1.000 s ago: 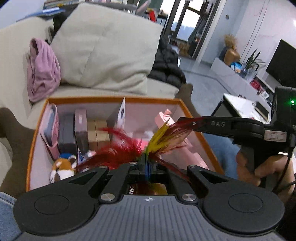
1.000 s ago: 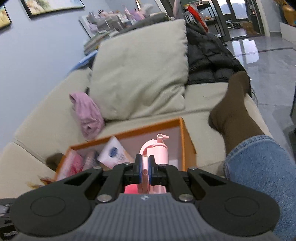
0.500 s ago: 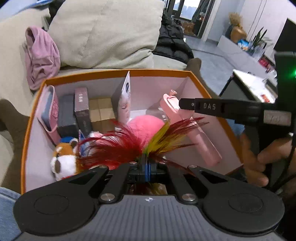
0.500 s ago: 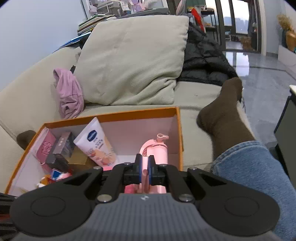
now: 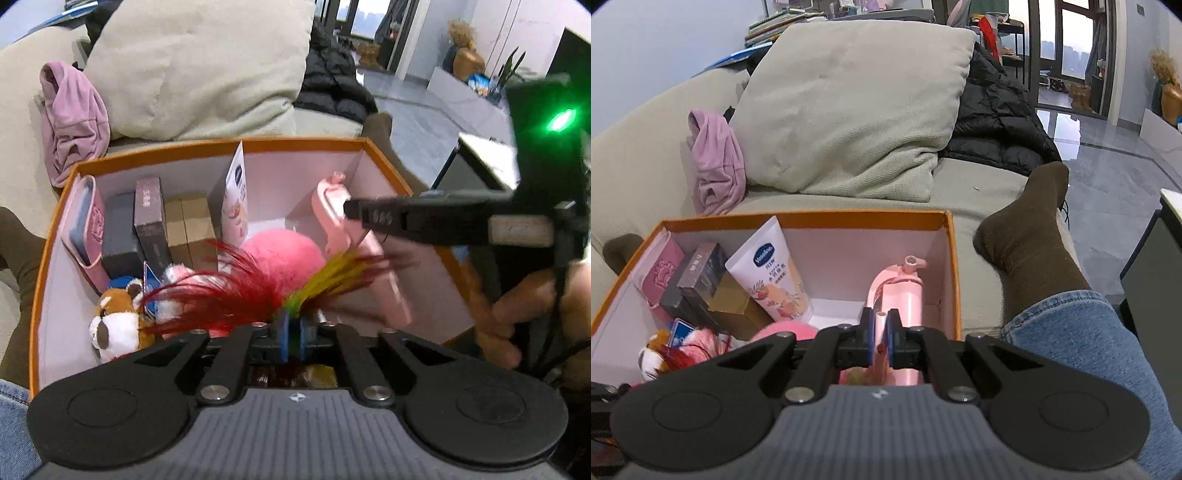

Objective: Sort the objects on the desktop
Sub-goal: 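Lower the feathered toy into the shoebox and open both grippers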

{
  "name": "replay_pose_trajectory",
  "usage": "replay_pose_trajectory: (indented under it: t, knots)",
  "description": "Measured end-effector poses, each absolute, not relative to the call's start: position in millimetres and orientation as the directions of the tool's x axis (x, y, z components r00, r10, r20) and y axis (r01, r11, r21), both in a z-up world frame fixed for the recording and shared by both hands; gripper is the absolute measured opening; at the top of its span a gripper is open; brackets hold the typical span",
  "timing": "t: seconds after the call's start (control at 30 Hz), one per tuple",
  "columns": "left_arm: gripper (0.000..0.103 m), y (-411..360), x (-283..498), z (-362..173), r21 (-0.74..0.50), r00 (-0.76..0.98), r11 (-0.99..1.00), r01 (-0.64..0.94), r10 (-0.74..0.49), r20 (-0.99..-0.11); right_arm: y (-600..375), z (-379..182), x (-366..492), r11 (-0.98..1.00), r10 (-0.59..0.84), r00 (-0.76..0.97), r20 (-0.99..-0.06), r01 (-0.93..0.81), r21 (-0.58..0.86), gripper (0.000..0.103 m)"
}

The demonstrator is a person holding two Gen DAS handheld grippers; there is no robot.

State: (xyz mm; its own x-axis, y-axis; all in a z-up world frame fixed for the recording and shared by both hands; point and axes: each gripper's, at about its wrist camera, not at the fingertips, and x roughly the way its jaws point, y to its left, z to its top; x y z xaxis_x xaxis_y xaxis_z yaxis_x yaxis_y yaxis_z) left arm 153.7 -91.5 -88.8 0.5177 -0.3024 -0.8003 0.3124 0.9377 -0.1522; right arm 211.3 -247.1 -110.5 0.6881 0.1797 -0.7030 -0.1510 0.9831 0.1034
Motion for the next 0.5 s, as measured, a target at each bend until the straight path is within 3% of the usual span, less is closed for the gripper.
replay_pose_trajectory:
  t: [0.1,0.2,0.3,0.5]
  knots:
    - [0.033,-82.4,147.6,-76.8,-0.188,0.542,0.940,0.285,-0.319,-0.778,-240.0,-111.4,212.1,0.985,0.146,0.680,-0.718,-0.168,0.041,0.007]
    - [0.038,-70.6,138.4,-63.7,-0.204,0.574,0.947,0.249,-0.314,-0.757,-231.2,-112.9,211.2,0.985,0.085,0.681,-0.727,-0.166,-0.039,0.005]
    - [0.053,-59.0,128.5,-53.0,-0.202,0.604,0.953,0.225,-0.300,-0.738,-229.9,-113.3,213.4,0.984,0.044,0.680,-0.732,-0.157,-0.086,0.000]
    - [0.054,-40.3,109.1,-40.8,-0.181,0.646,0.967,0.178,-0.253,-0.720,-244.6,-99.2,201.7,0.989,0.107,0.672,-0.733,-0.149,0.008,0.008]
